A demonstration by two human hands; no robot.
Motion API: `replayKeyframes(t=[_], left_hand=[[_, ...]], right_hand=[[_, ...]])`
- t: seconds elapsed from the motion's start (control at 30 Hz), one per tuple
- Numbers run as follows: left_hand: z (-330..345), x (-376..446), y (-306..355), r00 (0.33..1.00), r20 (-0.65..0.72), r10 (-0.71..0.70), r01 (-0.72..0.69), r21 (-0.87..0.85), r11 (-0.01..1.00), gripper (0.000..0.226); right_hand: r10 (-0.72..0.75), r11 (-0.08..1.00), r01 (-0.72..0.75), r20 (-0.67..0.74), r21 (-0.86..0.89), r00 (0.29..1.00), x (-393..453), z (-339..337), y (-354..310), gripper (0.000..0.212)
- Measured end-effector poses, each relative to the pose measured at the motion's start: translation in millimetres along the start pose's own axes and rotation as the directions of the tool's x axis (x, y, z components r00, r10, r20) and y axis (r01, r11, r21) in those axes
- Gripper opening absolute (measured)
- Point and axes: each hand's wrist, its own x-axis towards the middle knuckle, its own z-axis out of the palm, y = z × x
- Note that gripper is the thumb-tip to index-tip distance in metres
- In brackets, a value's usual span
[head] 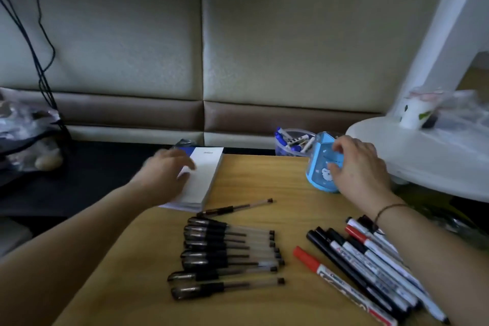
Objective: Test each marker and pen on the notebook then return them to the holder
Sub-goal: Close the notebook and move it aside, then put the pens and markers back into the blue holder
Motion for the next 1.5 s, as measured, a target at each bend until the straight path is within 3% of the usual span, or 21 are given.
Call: replayKeyframes(t=[0.07, 0.17, 0.3, 0.43, 0.53, 0.67, 0.77, 0.93, 1.2, 1.33, 1.4, 1.5], left_hand=[[-10, -12, 26, 0.97, 0.132, 0.204, -0.193, -0.09, 0.977, 0.036], [-15, -22, 54, 0.846, 0.469, 0.255, -0.273, -0.031, 0.962, 0.077], [-15, -31, 65, 0.813, 0.526, 0.252, -0.304, 0.013, 0.953, 0.094], [-21, -53, 77, 0.771, 0.561, 0.301, -0.38, 0.027, 0.924, 0.105], [-25, -76, 87, 0.778, 0.533, 0.332, -0.452, 0.108, 0.886, 0.107], [-29, -100, 95, 0.821, 0.448, 0.354, -0.436, 0.092, 0.895, 0.082], [-34, -113, 101, 0.832, 0.476, 0.287, -0.375, 0.101, 0.921, 0.066], [-34, -130, 109, 0.864, 0.478, 0.159, -0.266, 0.164, 0.95, 0.045], [-32, -134, 110, 0.908, 0.417, 0.031, -0.081, 0.102, 0.992, 0.024], [-32, -146, 106, 0.927, 0.373, 0.024, -0.069, 0.108, 0.992, 0.023], [-31, -153, 106, 0.936, 0.352, 0.027, -0.077, 0.13, 0.989, 0.026], [-30, -169, 106, 0.958, 0.275, 0.077, -0.148, 0.248, 0.957, 0.034]], right_hand=[[0.024, 0.99, -0.023, -0.008, 0.138, 1.0, 3, 6, 3, 0.032], [0.013, 0.974, -0.003, -0.04, 0.226, 0.999, 6, 6, 6, 0.029], [-0.18, 0.948, 0.211, -0.147, 0.236, 0.973, -19, -22, 0, 0.027], [-0.384, 0.846, 0.435, -0.214, 0.307, 0.898, -87, -78, -16, 0.028], [-0.439, 0.79, 0.492, -0.223, 0.366, 0.871, -149, -102, -22, 0.026], [-0.527, 0.729, 0.583, -0.251, 0.358, 0.812, -206, -99, -21, 0.026], [-0.525, 0.701, 0.584, -0.258, 0.409, 0.811, -227, -89, -18, 0.036], [-0.497, 0.71, 0.578, -0.294, 0.404, 0.816, -233, -84, -18, 0.02], [-0.539, 0.764, 0.55, -0.136, 0.337, 0.831, -239, -95, -18, 0.035], [-0.522, 0.795, 0.551, -0.177, 0.255, 0.835, -247, -97, -20, 0.042], [-0.531, 0.754, 0.615, -0.338, 0.231, 0.777, -254, -105, -27, 0.037], [-0.669, 0.571, 0.806, -0.48, 0.157, 0.568, -269, -121, -54, 0.027]])
